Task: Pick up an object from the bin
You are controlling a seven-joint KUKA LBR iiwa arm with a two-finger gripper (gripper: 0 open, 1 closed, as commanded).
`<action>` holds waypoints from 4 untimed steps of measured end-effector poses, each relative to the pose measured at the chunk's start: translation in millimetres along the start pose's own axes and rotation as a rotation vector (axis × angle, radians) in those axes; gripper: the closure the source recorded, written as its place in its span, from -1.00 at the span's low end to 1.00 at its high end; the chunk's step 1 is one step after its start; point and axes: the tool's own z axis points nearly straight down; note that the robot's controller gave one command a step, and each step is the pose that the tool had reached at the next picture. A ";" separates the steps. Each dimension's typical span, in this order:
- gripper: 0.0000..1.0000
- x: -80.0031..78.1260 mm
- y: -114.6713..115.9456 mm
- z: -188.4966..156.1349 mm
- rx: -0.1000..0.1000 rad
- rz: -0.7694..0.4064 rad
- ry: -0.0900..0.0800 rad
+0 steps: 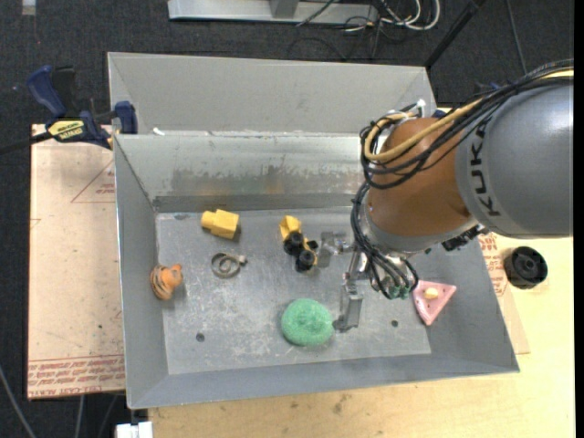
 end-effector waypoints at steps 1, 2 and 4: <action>-1.00 -1.5 0.0 -4.4 0.000 0.001 -0.007; -1.00 -8.0 4.5 21.7 0.001 -0.038 -0.018; 1.00 -2.5 34.9 71.7 -0.001 0.071 -0.005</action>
Offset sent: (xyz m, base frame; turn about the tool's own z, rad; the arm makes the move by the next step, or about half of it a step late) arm 0.0098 0.0131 -0.0738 -0.1033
